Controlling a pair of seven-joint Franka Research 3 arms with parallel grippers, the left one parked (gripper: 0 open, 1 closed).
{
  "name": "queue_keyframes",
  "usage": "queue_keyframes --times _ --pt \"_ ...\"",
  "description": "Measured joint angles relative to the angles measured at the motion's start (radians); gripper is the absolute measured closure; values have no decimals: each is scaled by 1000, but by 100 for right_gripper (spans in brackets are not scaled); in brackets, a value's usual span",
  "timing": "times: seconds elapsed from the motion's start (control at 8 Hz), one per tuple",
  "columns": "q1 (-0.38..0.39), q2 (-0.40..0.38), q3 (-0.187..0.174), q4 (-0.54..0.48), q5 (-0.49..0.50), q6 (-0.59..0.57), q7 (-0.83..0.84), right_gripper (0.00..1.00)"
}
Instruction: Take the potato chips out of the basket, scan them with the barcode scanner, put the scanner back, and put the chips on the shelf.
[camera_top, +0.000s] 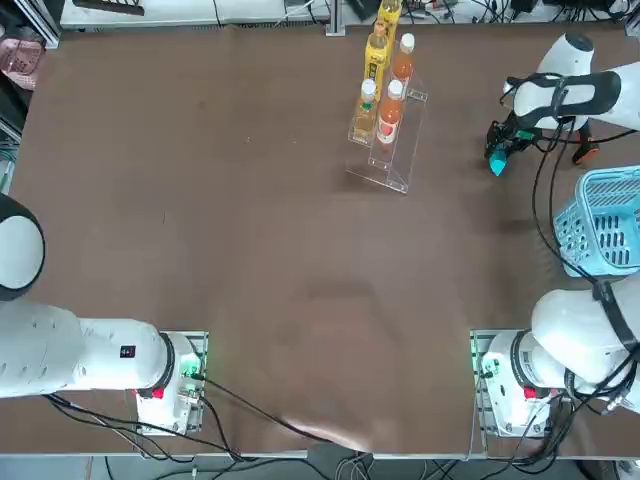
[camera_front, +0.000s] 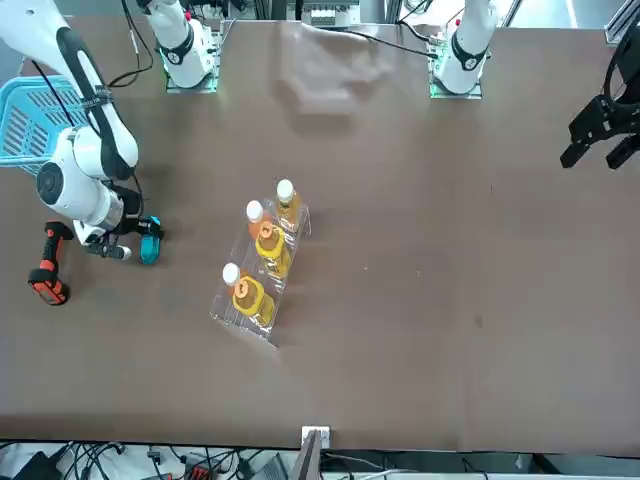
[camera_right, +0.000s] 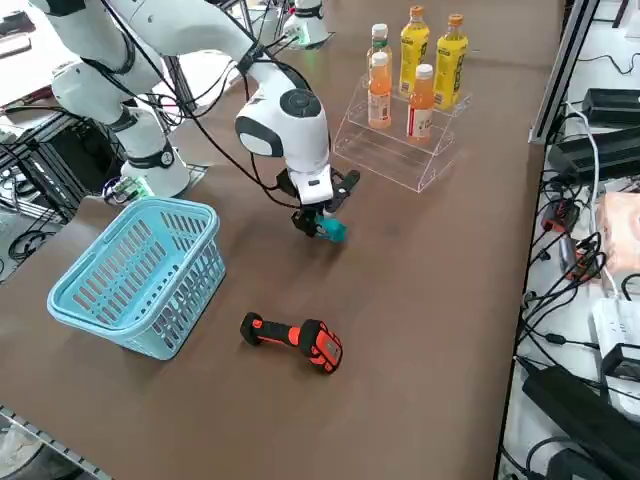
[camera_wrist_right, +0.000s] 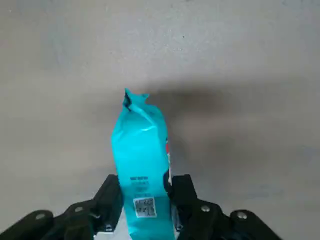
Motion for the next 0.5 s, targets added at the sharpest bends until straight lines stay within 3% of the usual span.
queue_keyframes --times 0.25,0.5 --pt "0 5 0 0 0 1 0 43" --pt "0 7 -1 0 0 1 1 30"
